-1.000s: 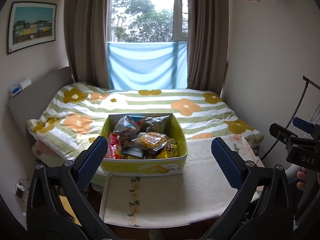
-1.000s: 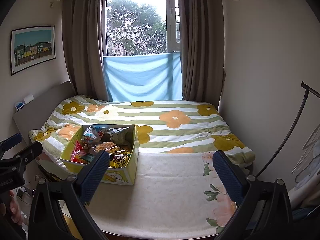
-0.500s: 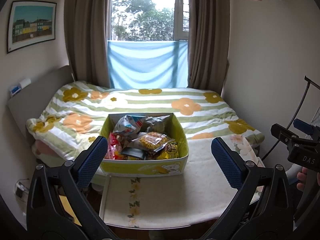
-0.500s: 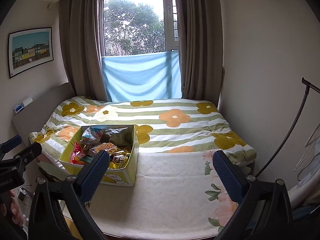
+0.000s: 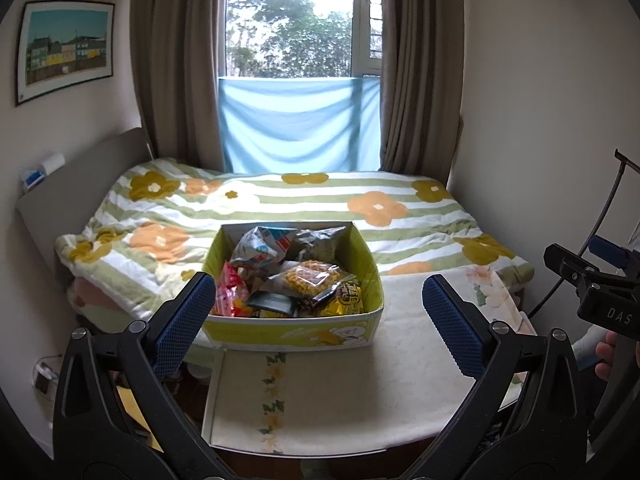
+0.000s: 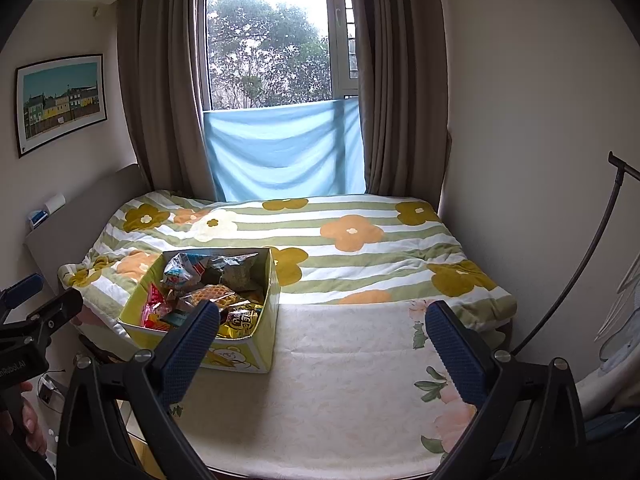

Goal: Organize snacks

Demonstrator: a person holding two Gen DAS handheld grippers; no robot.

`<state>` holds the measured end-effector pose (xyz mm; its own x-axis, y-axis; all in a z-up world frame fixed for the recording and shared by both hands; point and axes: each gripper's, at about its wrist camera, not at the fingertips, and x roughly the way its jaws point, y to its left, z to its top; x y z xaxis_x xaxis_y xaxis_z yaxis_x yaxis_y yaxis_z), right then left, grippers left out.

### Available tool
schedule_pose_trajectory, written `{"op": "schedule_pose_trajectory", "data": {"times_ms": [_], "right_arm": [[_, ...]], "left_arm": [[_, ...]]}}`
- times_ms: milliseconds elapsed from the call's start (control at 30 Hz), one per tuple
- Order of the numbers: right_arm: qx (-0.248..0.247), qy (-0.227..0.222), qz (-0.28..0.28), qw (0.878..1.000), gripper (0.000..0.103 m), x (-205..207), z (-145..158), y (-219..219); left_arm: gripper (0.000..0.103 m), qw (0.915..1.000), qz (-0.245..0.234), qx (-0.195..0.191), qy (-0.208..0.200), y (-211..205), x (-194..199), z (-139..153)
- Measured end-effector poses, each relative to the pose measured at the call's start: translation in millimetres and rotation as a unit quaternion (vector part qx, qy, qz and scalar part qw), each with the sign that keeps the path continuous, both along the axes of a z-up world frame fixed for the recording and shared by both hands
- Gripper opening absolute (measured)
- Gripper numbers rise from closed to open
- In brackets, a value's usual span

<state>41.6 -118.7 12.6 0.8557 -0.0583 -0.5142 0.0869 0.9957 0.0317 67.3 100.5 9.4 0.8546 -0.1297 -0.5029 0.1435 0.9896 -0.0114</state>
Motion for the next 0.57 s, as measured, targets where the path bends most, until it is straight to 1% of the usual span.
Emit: {"op": "schedule_pose_trajectory", "data": {"times_ms": [233, 333, 467, 567], "right_arm": [[0.001, 0.001, -0.001, 1.000, 0.102, 1.4, -0.3, 0.2], [0.002, 0.000, 0.000, 1.000, 0.102, 1.6, -0.1, -0.1], [0.003, 0.006, -0.001, 1.000, 0.102, 3.9, -1.4, 3.5], [0.006, 0.013, 0.002, 1.000, 0.102, 8.2, -2.3, 8.0]], "left_arm": [[0.103, 0.9997, 0.013, 0.016, -0.010, -3.2, -0.9, 2.3], [0.103, 0.9993, 0.026, 0.024, -0.014, -3.6, -0.1, 2.4], [0.103, 0.9998, 0.018, 0.006, 0.001, -1.6, 3.4, -3.3], [0.103, 0.9997, 0.022, 0.008, 0.008, -0.8, 0.5, -8.1]]}}
